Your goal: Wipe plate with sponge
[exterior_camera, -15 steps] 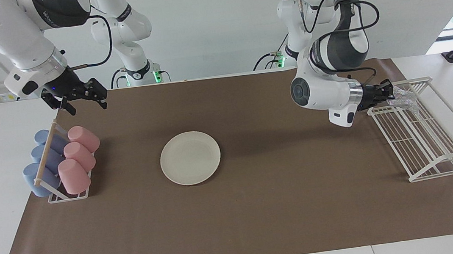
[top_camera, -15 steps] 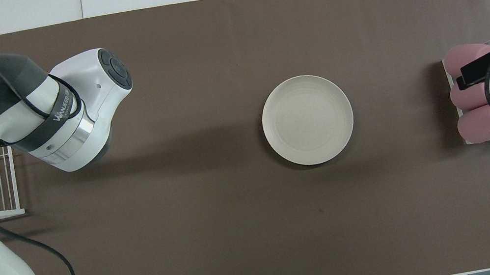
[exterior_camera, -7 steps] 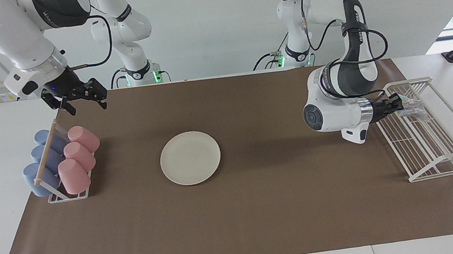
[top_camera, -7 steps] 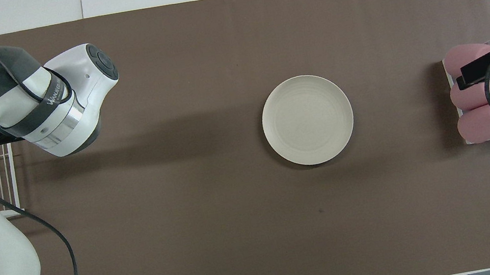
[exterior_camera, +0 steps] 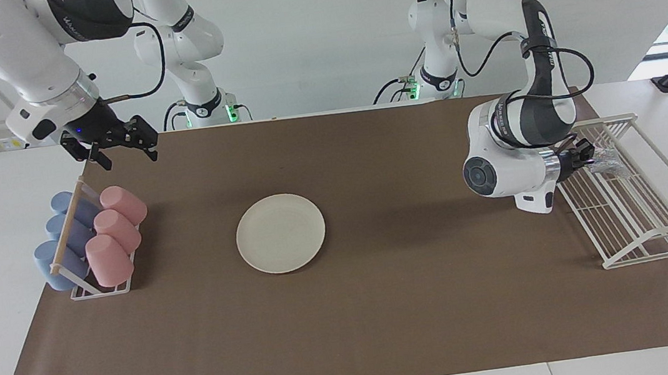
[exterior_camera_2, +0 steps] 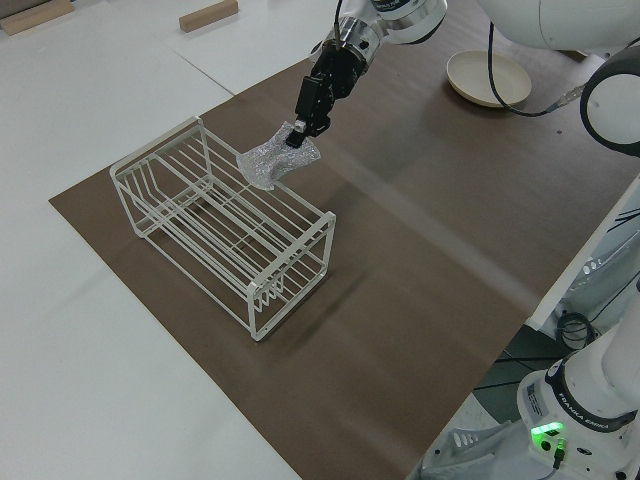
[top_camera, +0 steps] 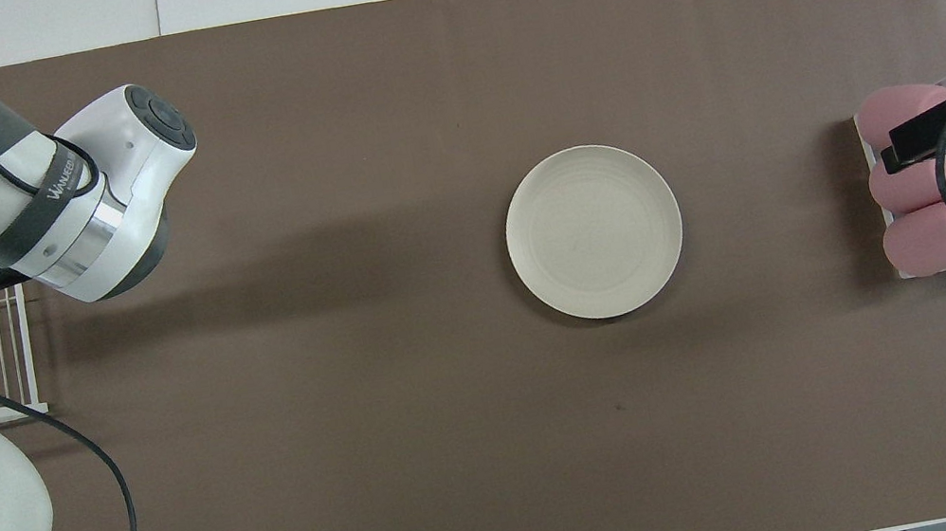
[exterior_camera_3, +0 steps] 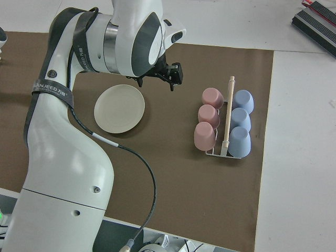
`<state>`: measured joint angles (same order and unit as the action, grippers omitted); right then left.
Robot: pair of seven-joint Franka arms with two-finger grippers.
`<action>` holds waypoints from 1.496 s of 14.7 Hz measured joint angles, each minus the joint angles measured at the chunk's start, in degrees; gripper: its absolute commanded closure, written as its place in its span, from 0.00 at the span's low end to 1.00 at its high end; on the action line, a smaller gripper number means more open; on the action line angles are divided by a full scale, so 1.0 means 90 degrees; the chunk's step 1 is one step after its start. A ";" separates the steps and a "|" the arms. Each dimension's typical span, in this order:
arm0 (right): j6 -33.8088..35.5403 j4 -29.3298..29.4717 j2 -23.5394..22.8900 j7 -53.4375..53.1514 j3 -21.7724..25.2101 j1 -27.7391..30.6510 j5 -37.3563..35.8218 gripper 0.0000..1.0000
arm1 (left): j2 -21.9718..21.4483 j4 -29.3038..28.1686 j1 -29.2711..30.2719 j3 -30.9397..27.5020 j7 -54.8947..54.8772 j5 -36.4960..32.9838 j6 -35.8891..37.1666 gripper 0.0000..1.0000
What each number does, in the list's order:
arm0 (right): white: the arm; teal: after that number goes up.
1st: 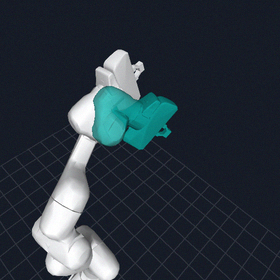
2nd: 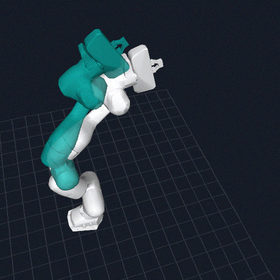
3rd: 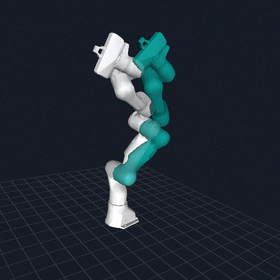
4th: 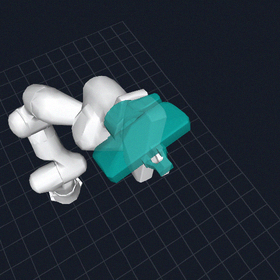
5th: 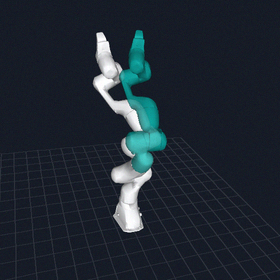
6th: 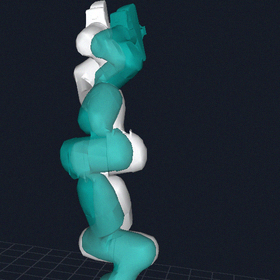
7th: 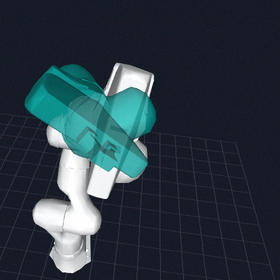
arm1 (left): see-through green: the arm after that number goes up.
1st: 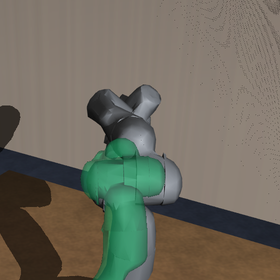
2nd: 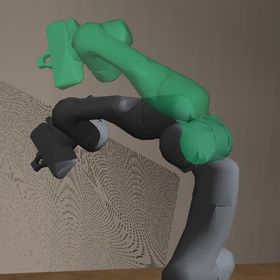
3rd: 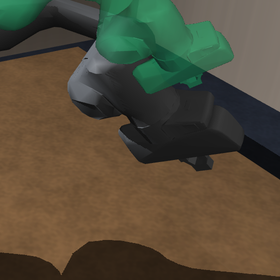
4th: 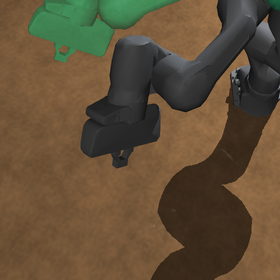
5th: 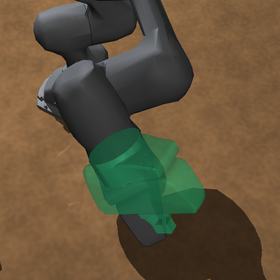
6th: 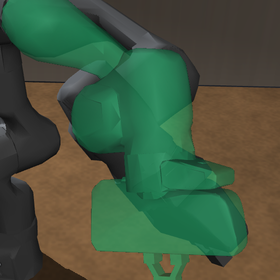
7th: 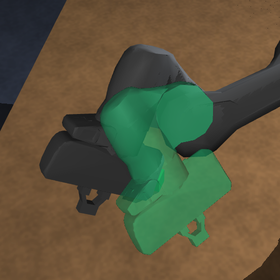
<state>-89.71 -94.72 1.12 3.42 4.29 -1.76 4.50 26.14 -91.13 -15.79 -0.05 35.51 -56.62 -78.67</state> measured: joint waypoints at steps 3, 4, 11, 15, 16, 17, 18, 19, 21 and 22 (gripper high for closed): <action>0.0000 0.0001 0.0000 -0.0001 0.0000 0.0000 0.0000 0.00 | 0.0002 -0.0005 0.0092 -0.0002 0.0322 0.0157 -0.0075 1.00; 0.0000 0.0001 0.0000 -0.0001 0.0000 0.0000 0.0000 0.00 | 0.0001 -0.0005 0.0129 -0.0001 0.0353 0.0168 -0.0097 1.00; 0.0000 0.0001 0.0000 -0.0001 0.0000 0.0000 0.0000 0.00 | 0.0001 -0.0005 0.0169 -0.0001 0.0415 0.0178 -0.0151 0.00; 0.0000 0.0001 0.0000 -0.0001 0.0000 0.0000 0.0000 0.00 | -0.0004 0.0009 0.0169 0.0002 0.0415 0.0180 -0.0163 0.00; 0.0000 0.0001 0.0000 -0.0001 0.0000 0.0000 0.0000 0.00 | -0.0017 0.0020 0.0169 0.0003 0.0413 0.0194 -0.0176 0.00; 0.0000 0.0002 0.0000 -0.0001 0.0000 0.0000 0.0000 0.00 | -0.0054 0.0035 0.0175 0.0004 0.0376 0.0249 -0.0185 0.00; 0.0000 0.0002 0.0000 -0.0001 0.0000 0.0000 0.0000 0.00 | -0.0122 0.0058 0.0202 0.0003 0.0280 0.0371 -0.0218 0.00; 0.0000 0.0002 0.0000 -0.0001 0.0000 0.0000 0.0000 0.00 | -0.0238 0.0086 0.0244 -0.0003 0.0152 0.0570 -0.0319 0.00; 0.0000 0.0004 0.0000 -0.0001 -0.0001 -0.0001 0.0000 0.00 | -0.0609 0.0126 0.0388 -0.0002 -0.0122 0.1076 -0.0479 0.00; 0.0000 0.0005 0.0000 -0.0001 -0.0003 -0.0004 0.0000 0.00 | -0.0840 0.0132 0.0474 -0.0001 -0.0273 0.1352 -0.0536 0.00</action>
<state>-89.71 -94.68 1.12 3.41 4.26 -1.80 4.50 18.58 -89.94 -11.53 -0.06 33.06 -44.45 -83.49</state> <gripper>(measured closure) 0.000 0.000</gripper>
